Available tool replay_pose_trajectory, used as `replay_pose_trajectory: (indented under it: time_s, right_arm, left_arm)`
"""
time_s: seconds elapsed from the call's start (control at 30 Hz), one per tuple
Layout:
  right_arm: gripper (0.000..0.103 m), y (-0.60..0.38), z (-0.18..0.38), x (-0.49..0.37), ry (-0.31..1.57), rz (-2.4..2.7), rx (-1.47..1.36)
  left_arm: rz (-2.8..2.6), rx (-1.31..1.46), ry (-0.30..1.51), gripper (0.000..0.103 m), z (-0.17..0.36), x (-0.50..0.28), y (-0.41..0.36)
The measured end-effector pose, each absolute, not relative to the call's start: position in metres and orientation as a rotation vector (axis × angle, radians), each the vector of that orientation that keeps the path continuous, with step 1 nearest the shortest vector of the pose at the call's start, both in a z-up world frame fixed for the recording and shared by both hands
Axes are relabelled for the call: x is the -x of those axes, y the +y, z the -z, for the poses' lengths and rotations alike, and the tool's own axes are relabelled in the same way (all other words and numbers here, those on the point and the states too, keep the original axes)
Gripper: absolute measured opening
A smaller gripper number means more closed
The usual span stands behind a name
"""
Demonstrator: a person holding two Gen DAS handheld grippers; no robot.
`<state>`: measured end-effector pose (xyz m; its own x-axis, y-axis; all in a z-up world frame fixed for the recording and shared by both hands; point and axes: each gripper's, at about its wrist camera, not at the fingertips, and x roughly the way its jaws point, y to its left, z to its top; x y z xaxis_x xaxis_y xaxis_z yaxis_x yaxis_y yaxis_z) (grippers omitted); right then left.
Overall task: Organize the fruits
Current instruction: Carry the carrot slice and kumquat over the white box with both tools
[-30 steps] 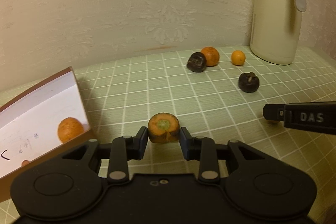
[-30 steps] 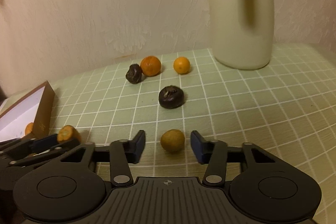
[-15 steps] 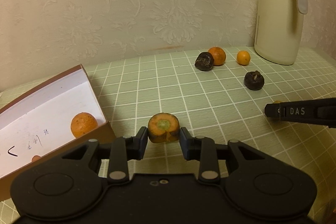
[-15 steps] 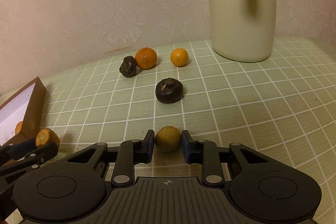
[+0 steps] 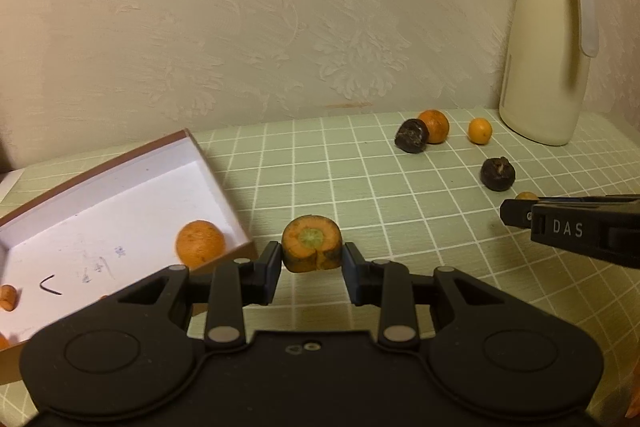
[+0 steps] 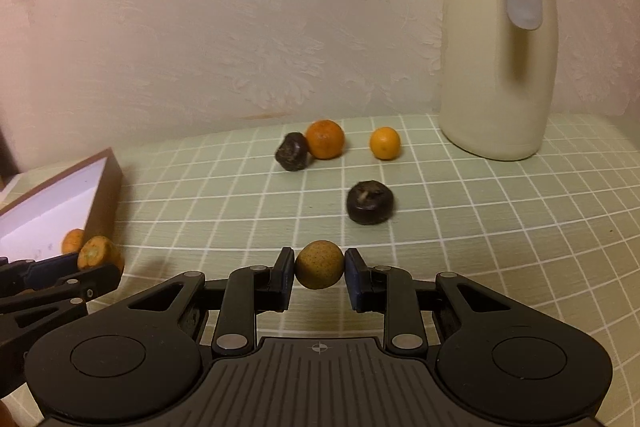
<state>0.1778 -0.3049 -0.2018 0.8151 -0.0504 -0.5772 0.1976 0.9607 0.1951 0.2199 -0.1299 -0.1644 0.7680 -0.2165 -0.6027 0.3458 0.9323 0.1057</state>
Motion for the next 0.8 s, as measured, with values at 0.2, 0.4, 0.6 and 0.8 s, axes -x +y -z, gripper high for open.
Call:
replay_pose_trajectory:
  time_s: [0.2, 0.4, 0.6, 0.8]
  right_arm:
    - [0.028, -0.288, 0.192, -0.177, 0.593, 0.092, -0.235]
    - [0.027, -0.263, 0.18, -0.177, 0.576, 0.024, -0.22]
    - [0.028, -0.229, 0.169, -0.184, 0.551, -0.06, -0.207]
    - [0.028, -0.19, 0.16, -0.195, 0.532, -0.149, -0.186]
  left_arm:
    - [0.275, -0.208, 0.615, 0.023, 0.154, -0.213, -0.113]
    - [0.225, -0.19, 0.599, 0.023, 0.142, -0.207, -0.089]
    - [0.149, -0.164, 0.588, 0.023, 0.133, -0.205, -0.055]
    - [0.053, -0.131, 0.591, 0.023, 0.128, -0.21, -0.012]
